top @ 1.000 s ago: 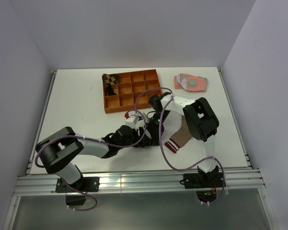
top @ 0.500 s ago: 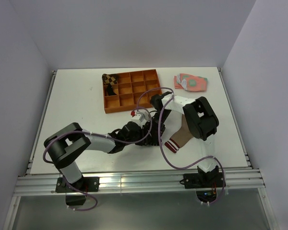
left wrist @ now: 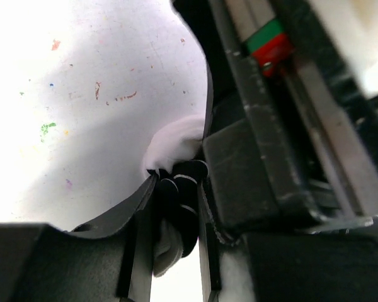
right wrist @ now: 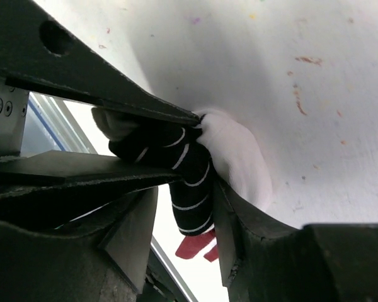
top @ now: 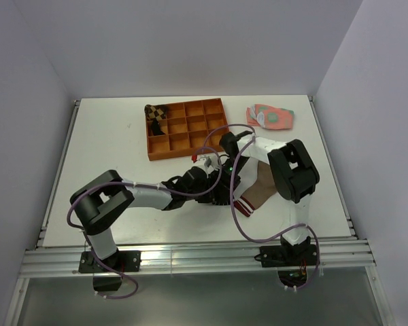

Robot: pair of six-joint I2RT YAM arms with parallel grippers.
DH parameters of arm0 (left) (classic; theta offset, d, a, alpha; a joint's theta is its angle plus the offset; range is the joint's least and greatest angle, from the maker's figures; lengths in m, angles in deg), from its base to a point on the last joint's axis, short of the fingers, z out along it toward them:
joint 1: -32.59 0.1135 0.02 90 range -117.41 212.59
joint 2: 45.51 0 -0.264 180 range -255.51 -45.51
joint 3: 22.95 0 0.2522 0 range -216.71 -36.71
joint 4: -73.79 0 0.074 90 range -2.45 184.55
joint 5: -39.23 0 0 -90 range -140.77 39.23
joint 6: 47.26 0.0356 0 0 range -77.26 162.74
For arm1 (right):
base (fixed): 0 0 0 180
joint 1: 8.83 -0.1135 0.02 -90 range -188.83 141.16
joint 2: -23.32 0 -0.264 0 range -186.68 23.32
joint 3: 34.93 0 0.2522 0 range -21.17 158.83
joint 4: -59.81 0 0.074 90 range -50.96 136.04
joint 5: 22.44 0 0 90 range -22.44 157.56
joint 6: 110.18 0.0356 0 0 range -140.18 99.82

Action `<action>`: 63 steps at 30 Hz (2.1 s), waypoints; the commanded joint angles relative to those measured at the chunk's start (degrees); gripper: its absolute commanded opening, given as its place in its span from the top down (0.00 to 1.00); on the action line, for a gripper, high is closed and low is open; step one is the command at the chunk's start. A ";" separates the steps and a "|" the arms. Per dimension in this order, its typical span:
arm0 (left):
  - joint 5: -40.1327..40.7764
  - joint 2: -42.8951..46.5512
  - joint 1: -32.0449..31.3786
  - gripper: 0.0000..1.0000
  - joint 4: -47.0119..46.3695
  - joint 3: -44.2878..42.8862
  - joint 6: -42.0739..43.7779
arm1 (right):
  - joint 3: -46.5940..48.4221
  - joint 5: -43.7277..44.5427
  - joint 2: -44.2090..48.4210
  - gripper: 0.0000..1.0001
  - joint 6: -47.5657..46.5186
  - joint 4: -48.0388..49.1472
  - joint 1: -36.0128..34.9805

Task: Roll the socks
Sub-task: Pick up the sock at the center of the board, then place the sock in the storage box.

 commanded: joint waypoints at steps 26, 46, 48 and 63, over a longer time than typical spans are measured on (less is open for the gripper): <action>0.34 1.71 1.90 1.00 9.62 -1.68 1.94 | -6.34 4.56 25.50 0.44 0.26 6.54 15.97; -1.42 13.75 10.50 1.00 15.43 -14.50 7.13 | -7.31 5.18 31.22 0.43 -0.26 5.58 18.51; 0.41 13.58 13.65 1.00 16.91 -18.54 7.48 | -7.05 5.18 31.57 0.43 -0.26 5.66 18.52; 6.66 3.38 30.89 1.00 13.32 -29.37 1.34 | -8.01 7.72 31.84 0.43 -0.61 7.42 18.78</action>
